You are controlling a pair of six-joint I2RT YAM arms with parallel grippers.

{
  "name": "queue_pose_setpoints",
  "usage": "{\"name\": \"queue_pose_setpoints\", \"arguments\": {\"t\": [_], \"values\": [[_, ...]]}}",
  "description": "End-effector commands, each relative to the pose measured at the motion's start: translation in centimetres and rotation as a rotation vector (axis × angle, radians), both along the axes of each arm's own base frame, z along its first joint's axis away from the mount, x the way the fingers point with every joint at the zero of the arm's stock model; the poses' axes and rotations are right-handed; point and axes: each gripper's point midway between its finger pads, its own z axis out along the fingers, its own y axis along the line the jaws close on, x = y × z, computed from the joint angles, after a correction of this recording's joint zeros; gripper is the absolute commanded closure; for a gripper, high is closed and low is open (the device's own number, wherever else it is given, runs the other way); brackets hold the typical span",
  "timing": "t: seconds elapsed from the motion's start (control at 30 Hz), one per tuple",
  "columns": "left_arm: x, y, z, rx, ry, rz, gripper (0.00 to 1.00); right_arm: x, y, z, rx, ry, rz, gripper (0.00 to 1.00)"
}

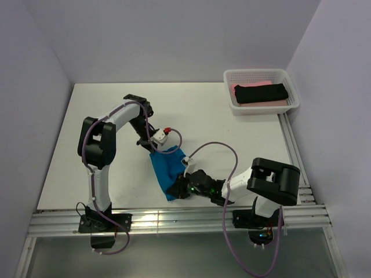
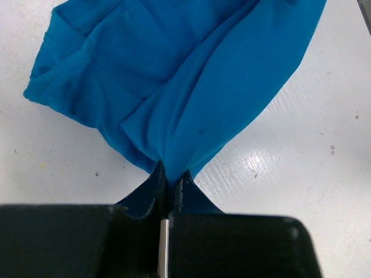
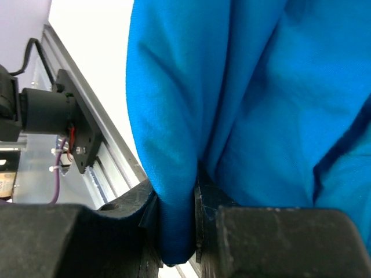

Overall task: Roll the t-shirts
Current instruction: Roll the tshirt

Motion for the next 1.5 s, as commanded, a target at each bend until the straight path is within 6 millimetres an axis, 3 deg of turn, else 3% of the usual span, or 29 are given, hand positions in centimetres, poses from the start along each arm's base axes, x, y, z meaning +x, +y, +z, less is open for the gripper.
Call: {"name": "queue_pose_setpoints", "arguments": {"t": [0.0,0.17,0.37,0.4,0.47,0.6,0.7,0.8,0.9,1.03,1.13,1.27,1.47], "values": [[2.8,-0.4,1.1,-0.039,-0.124,-0.003,1.0,-2.9,-1.0,-2.7,-0.126,0.085,0.097,1.0],[2.0,1.6,0.4,0.04,-0.114,0.001,1.0,-2.4,-1.9,-3.0,-0.198,0.051,0.092,1.0],[1.3,5.7,0.6,0.081,-0.123,0.054,1.0,-1.3,-1.2,-3.3,-0.212,0.024,0.159,1.0],[1.2,6.3,0.6,0.085,-0.122,0.061,1.0,-1.0,0.0,-2.6,-0.195,0.015,0.184,1.0],[0.4,7.6,0.3,0.097,-0.115,0.066,1.0,-0.7,0.7,-3.1,-0.228,-0.007,0.229,1.0],[-0.4,11.2,1.1,0.118,-0.138,0.133,1.0,0.7,4.7,-1.7,-0.197,-0.058,0.326,1.0],[-1.3,14.2,1.4,0.151,-0.159,0.177,1.0,0.6,6.5,-1.0,-0.175,-0.055,0.395,1.0],[-2.3,16.0,1.9,0.17,-0.184,0.208,0.99,0.0,6.8,-0.6,-0.145,-0.045,0.43,1.0],[-2.2,15.9,2.7,0.153,-0.222,0.202,1.0,-0.6,6.4,-0.6,-0.119,-0.016,0.432,1.0],[0.0,14.4,4.5,0.06,-0.282,0.222,1.0,-1.1,6.3,0.4,-0.04,0.012,0.425,1.0],[0.9,13.9,4.6,0.034,-0.279,0.229,1.0,-1.5,6.2,0.5,0.004,0.065,0.426,1.0],[1.3,13.6,1.8,0.084,-0.169,0.234,1.0,-1.3,6.1,0.0,0.025,0.118,0.403,1.0],[1.9,12.4,-0.4,0.126,-0.108,0.181,1.0,-1.5,5.8,-1.0,0.03,0.189,0.367,1.0]]}}
